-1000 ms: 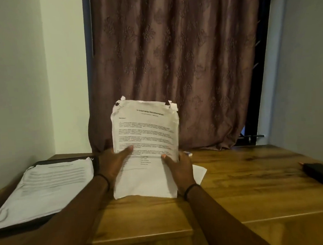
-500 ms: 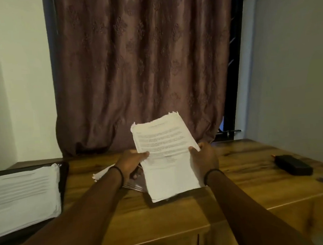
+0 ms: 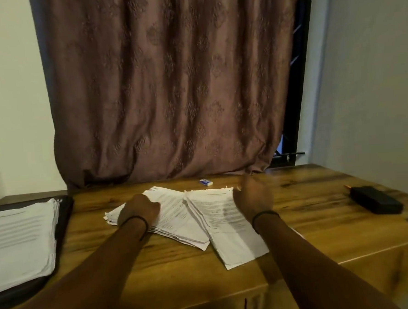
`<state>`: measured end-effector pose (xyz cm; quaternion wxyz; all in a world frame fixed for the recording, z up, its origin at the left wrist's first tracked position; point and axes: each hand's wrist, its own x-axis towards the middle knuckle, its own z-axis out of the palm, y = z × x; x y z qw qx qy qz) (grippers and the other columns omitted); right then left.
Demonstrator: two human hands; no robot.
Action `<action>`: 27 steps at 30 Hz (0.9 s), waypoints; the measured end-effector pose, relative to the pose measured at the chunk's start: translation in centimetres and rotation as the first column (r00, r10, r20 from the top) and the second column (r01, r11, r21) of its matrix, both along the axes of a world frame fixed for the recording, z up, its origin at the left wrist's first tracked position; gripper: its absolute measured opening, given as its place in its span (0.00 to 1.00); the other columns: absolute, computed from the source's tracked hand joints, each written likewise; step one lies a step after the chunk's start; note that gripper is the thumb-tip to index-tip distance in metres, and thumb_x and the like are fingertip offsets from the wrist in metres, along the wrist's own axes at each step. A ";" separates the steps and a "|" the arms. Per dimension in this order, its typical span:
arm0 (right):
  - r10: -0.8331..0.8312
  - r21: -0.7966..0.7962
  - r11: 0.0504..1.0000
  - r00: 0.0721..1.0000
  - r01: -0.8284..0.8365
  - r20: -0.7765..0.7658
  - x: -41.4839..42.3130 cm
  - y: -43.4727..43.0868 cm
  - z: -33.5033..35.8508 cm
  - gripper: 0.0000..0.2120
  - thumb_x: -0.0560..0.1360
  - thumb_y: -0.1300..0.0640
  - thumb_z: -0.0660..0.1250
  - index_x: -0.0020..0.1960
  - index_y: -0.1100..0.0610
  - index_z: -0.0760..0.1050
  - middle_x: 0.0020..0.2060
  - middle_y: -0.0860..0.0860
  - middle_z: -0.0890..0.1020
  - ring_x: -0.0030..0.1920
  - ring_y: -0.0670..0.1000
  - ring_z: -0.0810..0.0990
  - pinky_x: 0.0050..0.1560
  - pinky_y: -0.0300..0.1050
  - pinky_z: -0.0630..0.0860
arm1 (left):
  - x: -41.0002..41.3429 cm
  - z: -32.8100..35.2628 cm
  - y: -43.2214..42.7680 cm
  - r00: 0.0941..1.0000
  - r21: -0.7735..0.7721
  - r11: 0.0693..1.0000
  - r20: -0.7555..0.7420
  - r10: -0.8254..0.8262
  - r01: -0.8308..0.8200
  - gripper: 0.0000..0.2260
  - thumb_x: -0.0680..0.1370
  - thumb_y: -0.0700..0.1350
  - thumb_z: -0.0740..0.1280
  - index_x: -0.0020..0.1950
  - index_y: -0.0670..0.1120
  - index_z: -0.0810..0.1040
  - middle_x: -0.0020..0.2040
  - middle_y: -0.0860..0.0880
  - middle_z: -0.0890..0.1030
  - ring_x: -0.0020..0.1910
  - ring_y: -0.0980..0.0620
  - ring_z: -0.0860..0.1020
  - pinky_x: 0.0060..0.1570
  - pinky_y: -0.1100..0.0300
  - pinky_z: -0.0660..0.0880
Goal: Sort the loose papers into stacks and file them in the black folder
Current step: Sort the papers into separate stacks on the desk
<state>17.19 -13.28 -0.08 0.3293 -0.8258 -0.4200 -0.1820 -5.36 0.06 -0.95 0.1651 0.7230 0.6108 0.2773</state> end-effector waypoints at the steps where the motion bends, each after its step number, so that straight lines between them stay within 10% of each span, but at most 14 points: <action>1: 0.087 -0.031 0.996 0.996 -0.088 -0.026 -1.6 1.0 0.2 0.10 0.77 0.54 0.62 0.53 0.58 0.77 0.50 0.58 0.82 0.51 0.59 0.80 0.49 0.47 0.76 | -1.0 -0.3 0.6 0.995 0.036 0.996 -0.066 0.080 -0.077 0.17 0.75 0.52 0.66 0.58 0.44 0.81 0.59 0.41 0.80 0.57 0.41 0.78 0.55 0.52 0.74; 6: 0.412 -0.137 0.896 0.906 -0.422 -0.092 -9.3 5.3 -0.3 0.10 0.79 0.51 0.62 0.49 0.57 0.78 0.49 0.56 0.83 0.50 0.58 0.81 0.49 0.46 0.77 | -5.8 -1.3 2.6 0.946 0.048 0.963 -0.184 0.268 -0.263 0.22 0.74 0.60 0.64 0.64 0.52 0.78 0.65 0.42 0.76 0.62 0.40 0.75 0.62 0.48 0.71; 10: 0.406 -0.134 0.903 0.913 -0.409 -0.052 -11.7 6.8 -0.9 0.12 0.78 0.47 0.64 0.53 0.54 0.79 0.51 0.53 0.83 0.51 0.55 0.80 0.49 0.46 0.76 | -7.3 0.0 3.4 0.973 -0.270 0.963 0.220 0.070 -0.008 0.18 0.81 0.46 0.62 0.66 0.36 0.74 0.63 0.36 0.77 0.56 0.38 0.77 0.59 0.48 0.74; 13: 0.446 -0.190 0.864 0.884 -0.467 -0.142 -11.7 7.1 -2.1 0.11 0.77 0.45 0.65 0.52 0.52 0.77 0.50 0.51 0.82 0.51 0.52 0.79 0.49 0.45 0.74 | -6.8 1.3 1.7 0.813 -0.554 0.816 0.545 0.205 0.165 0.21 0.82 0.53 0.59 0.56 0.34 0.73 0.48 0.34 0.78 0.42 0.39 0.78 0.48 0.47 0.75; 15: 0.446 -0.221 0.849 0.875 -0.480 -0.186 -11.7 7.2 -3.0 0.08 0.77 0.45 0.65 0.48 0.50 0.74 0.47 0.50 0.82 0.47 0.50 0.77 0.49 0.44 0.75 | -6.1 1.6 1.4 0.741 -0.622 0.735 0.622 0.253 0.270 0.20 0.82 0.56 0.58 0.53 0.37 0.70 0.49 0.34 0.78 0.52 0.35 0.79 0.53 0.45 0.73; 27: 0.439 -0.205 0.869 0.893 -0.450 -0.097 -11.1 7.6 -4.2 0.10 0.78 0.53 0.59 0.46 0.52 0.78 0.45 0.51 0.82 0.46 0.51 0.78 0.46 0.46 0.76 | -5.4 -1.3 3.8 0.255 -0.367 0.754 0.929 0.268 0.545 0.18 0.81 0.32 0.55 0.71 0.37 0.69 0.51 0.38 0.81 0.50 0.40 0.79 0.53 0.45 0.73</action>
